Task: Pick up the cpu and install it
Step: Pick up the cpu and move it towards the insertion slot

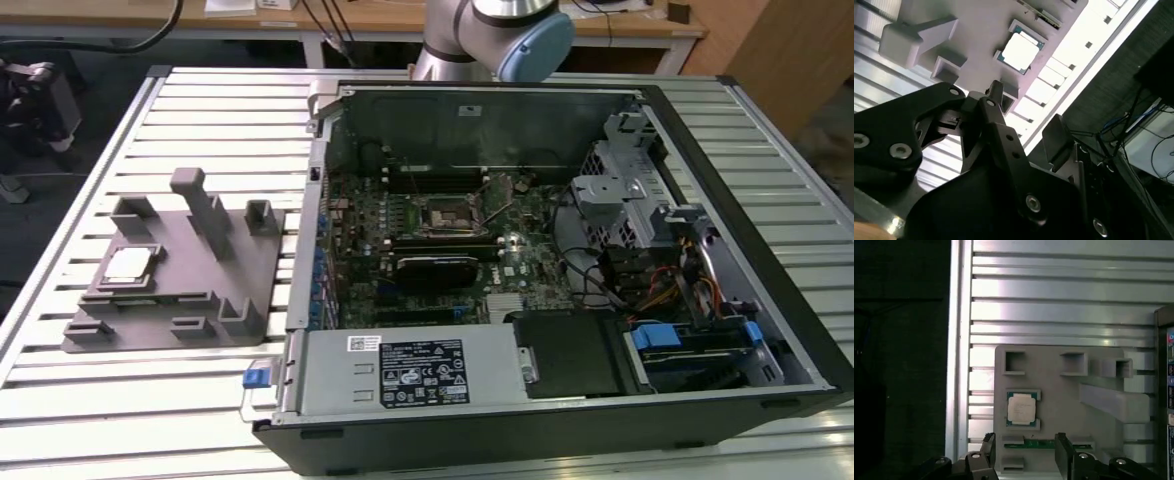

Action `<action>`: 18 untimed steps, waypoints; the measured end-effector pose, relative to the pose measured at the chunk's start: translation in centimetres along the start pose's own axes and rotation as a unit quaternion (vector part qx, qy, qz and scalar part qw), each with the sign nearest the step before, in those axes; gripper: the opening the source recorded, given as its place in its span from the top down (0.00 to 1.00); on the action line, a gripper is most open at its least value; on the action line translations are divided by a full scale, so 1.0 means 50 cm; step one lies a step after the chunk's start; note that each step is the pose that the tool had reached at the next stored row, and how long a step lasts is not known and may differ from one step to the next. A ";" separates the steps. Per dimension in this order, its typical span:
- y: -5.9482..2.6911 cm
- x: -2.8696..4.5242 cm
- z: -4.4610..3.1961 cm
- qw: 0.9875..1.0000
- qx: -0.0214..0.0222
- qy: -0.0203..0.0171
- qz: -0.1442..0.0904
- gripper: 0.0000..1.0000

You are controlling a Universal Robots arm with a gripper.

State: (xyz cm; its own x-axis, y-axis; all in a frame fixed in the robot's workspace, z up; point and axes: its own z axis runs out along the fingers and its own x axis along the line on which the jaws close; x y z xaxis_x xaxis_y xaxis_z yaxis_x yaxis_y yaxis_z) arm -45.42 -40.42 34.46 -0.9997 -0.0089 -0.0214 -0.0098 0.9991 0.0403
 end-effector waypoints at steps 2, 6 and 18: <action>0.000 -0.001 0.007 1.000 0.000 0.000 -0.001 0.41; -0.001 -0.006 0.022 1.000 0.000 0.000 -0.001 0.41; -0.004 -0.010 0.066 1.000 0.000 0.000 -0.001 0.41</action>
State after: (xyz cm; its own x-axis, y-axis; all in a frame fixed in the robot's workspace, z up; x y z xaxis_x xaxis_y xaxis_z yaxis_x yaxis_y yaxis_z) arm -44.87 -40.48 31.18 -0.9997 -0.0117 -0.0214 -0.0126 0.9991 0.0403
